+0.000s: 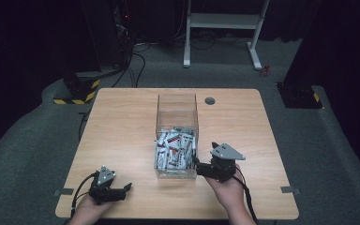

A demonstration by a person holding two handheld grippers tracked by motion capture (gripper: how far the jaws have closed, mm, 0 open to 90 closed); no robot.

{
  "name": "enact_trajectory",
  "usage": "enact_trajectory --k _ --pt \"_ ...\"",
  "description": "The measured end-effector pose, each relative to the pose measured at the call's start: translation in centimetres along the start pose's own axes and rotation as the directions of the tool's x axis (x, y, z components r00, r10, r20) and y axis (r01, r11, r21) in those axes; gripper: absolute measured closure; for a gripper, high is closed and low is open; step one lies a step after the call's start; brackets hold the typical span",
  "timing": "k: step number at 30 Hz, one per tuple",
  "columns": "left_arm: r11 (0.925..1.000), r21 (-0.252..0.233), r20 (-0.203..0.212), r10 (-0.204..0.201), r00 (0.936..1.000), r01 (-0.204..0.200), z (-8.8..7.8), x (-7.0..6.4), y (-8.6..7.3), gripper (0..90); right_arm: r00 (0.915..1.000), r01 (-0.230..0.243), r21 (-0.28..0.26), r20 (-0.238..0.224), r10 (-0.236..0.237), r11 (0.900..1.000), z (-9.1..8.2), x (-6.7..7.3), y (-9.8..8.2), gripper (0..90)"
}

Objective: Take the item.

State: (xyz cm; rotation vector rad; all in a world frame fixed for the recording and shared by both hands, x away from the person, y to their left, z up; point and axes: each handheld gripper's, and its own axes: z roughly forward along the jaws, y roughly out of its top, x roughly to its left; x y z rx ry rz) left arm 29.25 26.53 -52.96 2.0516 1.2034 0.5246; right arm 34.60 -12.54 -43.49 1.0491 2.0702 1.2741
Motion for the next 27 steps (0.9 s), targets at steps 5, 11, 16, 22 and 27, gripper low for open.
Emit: enact_trajectory --k 5,11,16,22,27 --pt "1.0 0.0 0.002 0.002 1.0 -0.002 0.0 0.0 0.0 13.9 0.9998 -0.004 0.001 -0.021 0.004 1.0 0.2 0.6 0.4 15.4" --pt "0.9999 0.001 0.002 0.01 0.9999 -0.01 0.0 0.0 0.0 13.9 0.9992 -0.008 0.012 -0.04 0.008 1.0 0.6 1.1 0.8 15.7" --pt "1.0 0.0 0.006 0.004 1.0 -0.004 0.0 0.0 0.0 13.9 0.9983 0.009 0.01 -0.058 -0.008 1.0 0.9 2.0 1.3 15.6" --pt "1.0 -0.001 0.008 0.003 1.0 -0.003 0.0 -0.1 0.0 13.9 0.9962 0.017 0.018 -0.086 -0.016 1.0 1.4 2.8 1.8 14.2" --pt "1.0 -0.002 0.011 0.006 0.9999 -0.006 0.0 -0.1 0.0 13.9 0.9969 0.039 0.022 -0.07 -0.037 0.999 1.8 3.7 2.0 17.3"
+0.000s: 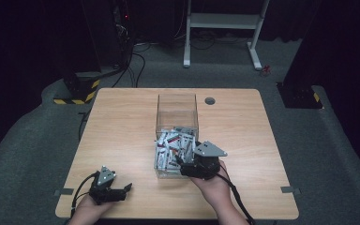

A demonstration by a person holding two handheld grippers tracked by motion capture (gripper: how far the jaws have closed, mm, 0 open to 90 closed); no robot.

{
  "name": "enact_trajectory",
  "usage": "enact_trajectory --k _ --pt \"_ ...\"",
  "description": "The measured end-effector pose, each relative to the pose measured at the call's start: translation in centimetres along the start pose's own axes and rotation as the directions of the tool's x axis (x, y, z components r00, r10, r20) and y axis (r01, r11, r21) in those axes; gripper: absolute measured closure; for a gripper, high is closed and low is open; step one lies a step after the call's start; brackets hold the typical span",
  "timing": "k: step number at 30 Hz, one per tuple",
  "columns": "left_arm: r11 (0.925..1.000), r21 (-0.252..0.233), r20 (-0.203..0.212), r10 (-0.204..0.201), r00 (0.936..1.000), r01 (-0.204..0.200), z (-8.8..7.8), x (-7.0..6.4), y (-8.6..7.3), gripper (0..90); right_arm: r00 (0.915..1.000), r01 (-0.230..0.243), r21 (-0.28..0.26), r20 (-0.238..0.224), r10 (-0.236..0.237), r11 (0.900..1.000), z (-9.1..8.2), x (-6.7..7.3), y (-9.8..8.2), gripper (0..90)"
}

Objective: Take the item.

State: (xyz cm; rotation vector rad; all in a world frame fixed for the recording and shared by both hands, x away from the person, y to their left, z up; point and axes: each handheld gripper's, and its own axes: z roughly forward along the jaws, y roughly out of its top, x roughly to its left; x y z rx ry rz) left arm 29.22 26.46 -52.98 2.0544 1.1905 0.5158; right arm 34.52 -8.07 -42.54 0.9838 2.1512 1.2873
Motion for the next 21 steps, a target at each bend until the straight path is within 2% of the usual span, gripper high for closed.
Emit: enact_trajectory --k 1,3,5,6,9,15,21 --pt "1.0 0.0 0.0 0.0 1.0 0.0 0.0 0.0 0.0 13.9 1.0 0.0 0.0 0.0 0.0 1.0 0.0 0.0 0.0 17.3" --pt "1.0 -0.001 0.0 0.001 1.0 -0.001 0.0 0.0 0.0 13.9 1.0 0.006 0.0 0.004 -0.006 1.0 0.3 0.3 0.0 23.7" --pt "1.0 -0.001 0.001 0.003 1.0 -0.003 0.0 0.0 0.0 13.9 1.0 0.0 0.002 0.001 0.0 1.0 0.4 0.3 0.0 24.8" --pt "1.0 -0.001 0.002 0.005 1.0 -0.005 0.0 0.0 0.0 13.9 1.0 -0.003 0.004 -0.005 0.003 1.0 0.6 0.3 -0.1 29.2" --pt "1.0 0.0 0.001 0.006 1.0 -0.006 0.0 0.0 0.0 13.9 0.9999 0.001 0.016 -0.012 -0.001 1.0 0.8 0.3 -0.1 34.6" --pt "1.0 0.0 0.002 0.008 1.0 -0.008 0.0 0.0 0.0 13.9 0.9997 0.024 0.041 0.008 -0.024 0.999 1.1 0.6 -0.4 43.0" --pt "0.9999 0.0 0.002 0.01 0.9999 -0.01 0.0 0.0 0.0 13.9 0.9996 0.021 0.061 0.017 -0.023 0.998 1.6 0.5 -0.6 50.8"
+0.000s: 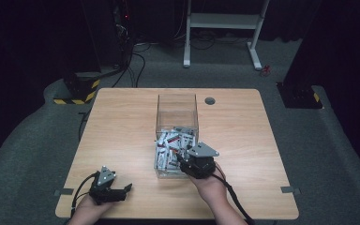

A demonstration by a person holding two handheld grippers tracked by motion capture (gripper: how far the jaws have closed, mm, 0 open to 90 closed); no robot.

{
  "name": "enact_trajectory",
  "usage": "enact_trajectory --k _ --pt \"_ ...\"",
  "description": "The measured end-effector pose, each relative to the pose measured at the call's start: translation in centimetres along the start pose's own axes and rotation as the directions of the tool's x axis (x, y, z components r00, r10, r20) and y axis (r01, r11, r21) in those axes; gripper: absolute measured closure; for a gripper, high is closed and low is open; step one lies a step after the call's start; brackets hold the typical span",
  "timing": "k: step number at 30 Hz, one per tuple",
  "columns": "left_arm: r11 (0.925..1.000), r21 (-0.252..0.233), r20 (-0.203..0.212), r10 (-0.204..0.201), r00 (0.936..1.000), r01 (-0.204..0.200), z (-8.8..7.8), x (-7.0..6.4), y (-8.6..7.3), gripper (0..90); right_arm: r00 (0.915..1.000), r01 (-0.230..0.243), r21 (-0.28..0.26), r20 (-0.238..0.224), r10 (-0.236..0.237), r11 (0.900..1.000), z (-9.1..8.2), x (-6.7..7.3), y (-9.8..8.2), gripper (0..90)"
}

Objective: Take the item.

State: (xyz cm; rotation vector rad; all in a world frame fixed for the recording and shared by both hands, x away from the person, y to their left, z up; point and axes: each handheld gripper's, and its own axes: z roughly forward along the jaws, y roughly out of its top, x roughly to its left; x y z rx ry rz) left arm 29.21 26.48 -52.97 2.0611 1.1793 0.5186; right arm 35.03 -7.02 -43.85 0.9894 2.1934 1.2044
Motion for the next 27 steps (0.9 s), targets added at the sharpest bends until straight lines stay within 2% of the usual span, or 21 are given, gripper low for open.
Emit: enact_trajectory --k 7,11,17,20,27 --pt "1.0 0.0 0.001 0.0 1.0 0.0 0.0 0.0 0.0 13.9 0.9993 0.002 0.029 0.037 -0.003 1.0 0.8 -0.3 -0.4 50.8" --pt "1.0 0.001 0.002 0.002 1.0 -0.002 0.0 0.0 0.0 13.9 0.9991 -0.007 0.035 0.042 0.006 0.999 1.0 -0.5 -0.6 56.0" --pt "1.0 0.002 0.002 0.008 1.0 -0.008 0.0 0.0 0.0 13.9 0.9976 -0.046 0.018 0.053 0.045 0.999 0.9 -0.7 -1.0 61.1" --pt "1.0 0.002 0.002 0.008 1.0 -0.008 0.0 0.0 0.0 13.9 0.9963 -0.057 0.0 0.064 0.057 0.998 0.9 -0.8 -1.3 66.7" --pt "1.0 0.001 0.004 0.0 1.0 0.0 0.0 0.0 0.0 14.2 0.9948 -0.09 -0.023 0.046 0.091 0.996 0.6 -1.4 -2.0 81.1"
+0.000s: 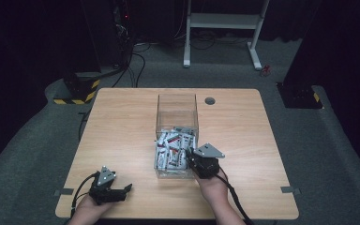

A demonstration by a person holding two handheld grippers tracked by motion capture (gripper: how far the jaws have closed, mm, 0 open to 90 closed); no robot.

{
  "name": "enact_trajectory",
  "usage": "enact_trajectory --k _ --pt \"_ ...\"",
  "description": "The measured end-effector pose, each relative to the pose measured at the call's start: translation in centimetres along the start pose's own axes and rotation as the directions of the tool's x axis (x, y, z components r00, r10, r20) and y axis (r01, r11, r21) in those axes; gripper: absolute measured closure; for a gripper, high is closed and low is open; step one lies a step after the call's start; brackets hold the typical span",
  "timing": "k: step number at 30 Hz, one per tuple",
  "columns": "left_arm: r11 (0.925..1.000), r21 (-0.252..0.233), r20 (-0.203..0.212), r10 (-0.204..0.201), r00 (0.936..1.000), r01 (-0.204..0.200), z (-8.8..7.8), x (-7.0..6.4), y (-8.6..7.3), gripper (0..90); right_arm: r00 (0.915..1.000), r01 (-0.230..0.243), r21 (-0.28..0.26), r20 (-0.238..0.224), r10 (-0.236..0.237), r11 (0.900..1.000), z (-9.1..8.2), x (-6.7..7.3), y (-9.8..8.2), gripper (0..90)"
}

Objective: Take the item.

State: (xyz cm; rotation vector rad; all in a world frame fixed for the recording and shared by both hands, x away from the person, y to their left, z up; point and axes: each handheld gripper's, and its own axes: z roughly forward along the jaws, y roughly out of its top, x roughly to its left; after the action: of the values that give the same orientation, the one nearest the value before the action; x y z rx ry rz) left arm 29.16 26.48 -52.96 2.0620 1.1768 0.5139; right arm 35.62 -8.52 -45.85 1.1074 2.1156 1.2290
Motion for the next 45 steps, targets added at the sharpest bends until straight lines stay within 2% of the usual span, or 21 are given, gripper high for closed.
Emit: enact_trajectory --k 4,7,23,31,45 --pt "1.0 0.0 -0.002 -0.002 1.0 0.002 0.0 0.0 0.0 14.5 0.9996 -0.015 -0.02 -0.023 0.014 1.0 0.0 -0.2 -0.4 87.0" --pt "1.0 -0.003 -0.008 -0.009 0.9999 0.009 0.0 0.0 0.0 14.7 0.9994 0.009 -0.021 -0.033 -0.01 1.0 0.1 -0.1 -0.3 89.7" --pt "0.9998 -0.003 -0.019 -0.021 0.9996 0.02 -0.1 0.0 -0.1 14.8 0.9979 -0.01 -0.065 -0.065 0.005 0.998 -0.6 -0.2 -0.6 90.0" --pt "0.9998 -0.004 -0.017 -0.021 0.9996 0.021 -0.1 0.0 -0.1 14.8 0.9971 -0.029 -0.095 -0.073 0.022 0.995 -1.3 -0.4 -0.5 90.0" --pt "0.9998 -0.003 -0.015 -0.019 0.9997 0.019 -0.1 0.0 -0.1 14.7 0.9958 -0.031 -0.157 -0.09 0.017 0.987 -2.1 -0.6 -0.3 89.9"
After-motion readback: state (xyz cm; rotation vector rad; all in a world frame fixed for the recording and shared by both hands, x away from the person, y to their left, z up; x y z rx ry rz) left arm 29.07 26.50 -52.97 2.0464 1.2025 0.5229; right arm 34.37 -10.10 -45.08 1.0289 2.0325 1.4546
